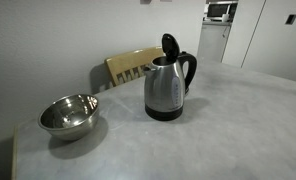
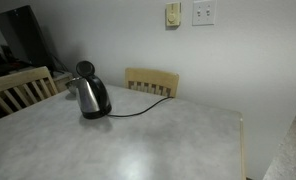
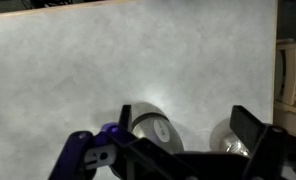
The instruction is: Close the kettle
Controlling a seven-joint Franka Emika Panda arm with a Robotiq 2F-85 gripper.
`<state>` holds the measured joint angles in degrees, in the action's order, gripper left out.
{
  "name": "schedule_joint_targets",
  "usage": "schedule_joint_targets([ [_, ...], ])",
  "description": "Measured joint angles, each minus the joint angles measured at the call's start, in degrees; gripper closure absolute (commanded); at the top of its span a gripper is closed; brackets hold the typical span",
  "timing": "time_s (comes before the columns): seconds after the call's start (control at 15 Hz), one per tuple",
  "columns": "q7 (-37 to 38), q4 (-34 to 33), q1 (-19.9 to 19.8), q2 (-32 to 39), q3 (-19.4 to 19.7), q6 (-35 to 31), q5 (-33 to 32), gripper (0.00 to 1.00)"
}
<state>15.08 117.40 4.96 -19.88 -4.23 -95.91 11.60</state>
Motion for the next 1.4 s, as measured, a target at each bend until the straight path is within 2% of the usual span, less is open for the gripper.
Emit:
schedule_joint_targets([
  [0.6, -0.9, -5.7, -2.4, 9.1, 4.7, -1.7, 8.3, 0.0],
  [1.4, -0.9, -6.1, -2.6, 11.5, 4.4, -1.8, 6.7, 0.0],
])
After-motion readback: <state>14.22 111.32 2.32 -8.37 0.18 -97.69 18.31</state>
